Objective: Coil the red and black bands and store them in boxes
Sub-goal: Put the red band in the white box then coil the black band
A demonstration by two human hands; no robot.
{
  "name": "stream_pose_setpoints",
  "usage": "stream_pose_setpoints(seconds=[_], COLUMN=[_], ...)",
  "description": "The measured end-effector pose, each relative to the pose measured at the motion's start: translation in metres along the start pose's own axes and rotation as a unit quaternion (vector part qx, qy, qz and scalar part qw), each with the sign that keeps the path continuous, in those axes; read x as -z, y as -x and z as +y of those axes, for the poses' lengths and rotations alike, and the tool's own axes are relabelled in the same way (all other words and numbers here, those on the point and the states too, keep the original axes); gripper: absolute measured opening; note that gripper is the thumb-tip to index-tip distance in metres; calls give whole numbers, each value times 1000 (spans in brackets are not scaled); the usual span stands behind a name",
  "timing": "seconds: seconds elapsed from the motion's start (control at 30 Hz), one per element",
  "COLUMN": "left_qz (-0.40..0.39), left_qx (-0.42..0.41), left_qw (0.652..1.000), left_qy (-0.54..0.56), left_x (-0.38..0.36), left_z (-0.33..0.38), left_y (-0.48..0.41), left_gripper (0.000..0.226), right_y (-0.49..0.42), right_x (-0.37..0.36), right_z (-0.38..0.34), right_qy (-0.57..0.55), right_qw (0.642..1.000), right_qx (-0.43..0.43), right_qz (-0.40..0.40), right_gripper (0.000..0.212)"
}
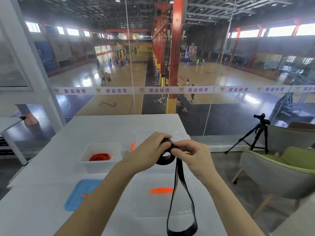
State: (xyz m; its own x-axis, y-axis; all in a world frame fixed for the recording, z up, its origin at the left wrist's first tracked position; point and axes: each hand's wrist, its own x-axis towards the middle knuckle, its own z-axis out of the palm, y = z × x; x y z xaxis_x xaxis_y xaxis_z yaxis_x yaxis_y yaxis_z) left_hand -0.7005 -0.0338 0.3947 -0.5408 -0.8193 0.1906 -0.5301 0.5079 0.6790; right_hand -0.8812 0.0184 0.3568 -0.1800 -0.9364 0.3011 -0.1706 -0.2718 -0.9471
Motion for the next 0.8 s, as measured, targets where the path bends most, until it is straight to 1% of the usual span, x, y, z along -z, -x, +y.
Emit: stream_pose_setpoints(seconds=[0.03, 0.1, 0.17, 0.23, 0.3, 0.4, 0.5, 0.53, 0.6, 0.67, 0.73, 0.8], left_qz=[0, 8, 38, 82, 130, 197, 237, 242, 241, 223, 182, 135], left_qx=[-4, 1, 9, 27, 44, 77, 98, 105, 114, 115, 115, 104], left_qw=[1000, 1000, 997, 986, 963, 923, 878, 872, 871, 876, 891, 919], left_qy=[-10, 11, 65, 145, 230, 321, 403, 412, 412, 412, 399, 354], left_x=[0, -2, -6, -13, -20, -31, -42, -46, -52, -53, -47, -39], left_z=[3, 5, 3, 2, 2, 0, -1, -2, -4, -9, -17, -24], left_y=[-1, -2, -2, 1, 6, 7, 6, 7, 8, 10, 13, 16], left_gripper=[28, 21, 21, 24, 27, 32, 36, 36, 33, 32, 32, 29], right_y=[0, 0, 1, 4, 7, 13, 19, 20, 19, 17, 14, 11], right_x=[0, 0, -3, -7, -13, -20, -25, -26, -26, -23, -17, -12], right_z=[-1, 0, 2, 4, 6, 13, 20, 21, 22, 24, 25, 25], right_qy=[-5, -31, -71, -109, -137, -157, -146, -147, -154, -138, -109, -92], right_qw=[1000, 999, 997, 993, 988, 985, 985, 985, 983, 985, 988, 991], right_qx=[1, 2, 2, 4, 9, 11, 3, -1, -10, -18, -15, -9], right_qz=[4, 20, 37, 52, 62, 77, 89, 93, 101, 106, 104, 97], right_gripper=[19, 18, 20, 25, 30, 34, 33, 31, 29, 28, 28, 29])
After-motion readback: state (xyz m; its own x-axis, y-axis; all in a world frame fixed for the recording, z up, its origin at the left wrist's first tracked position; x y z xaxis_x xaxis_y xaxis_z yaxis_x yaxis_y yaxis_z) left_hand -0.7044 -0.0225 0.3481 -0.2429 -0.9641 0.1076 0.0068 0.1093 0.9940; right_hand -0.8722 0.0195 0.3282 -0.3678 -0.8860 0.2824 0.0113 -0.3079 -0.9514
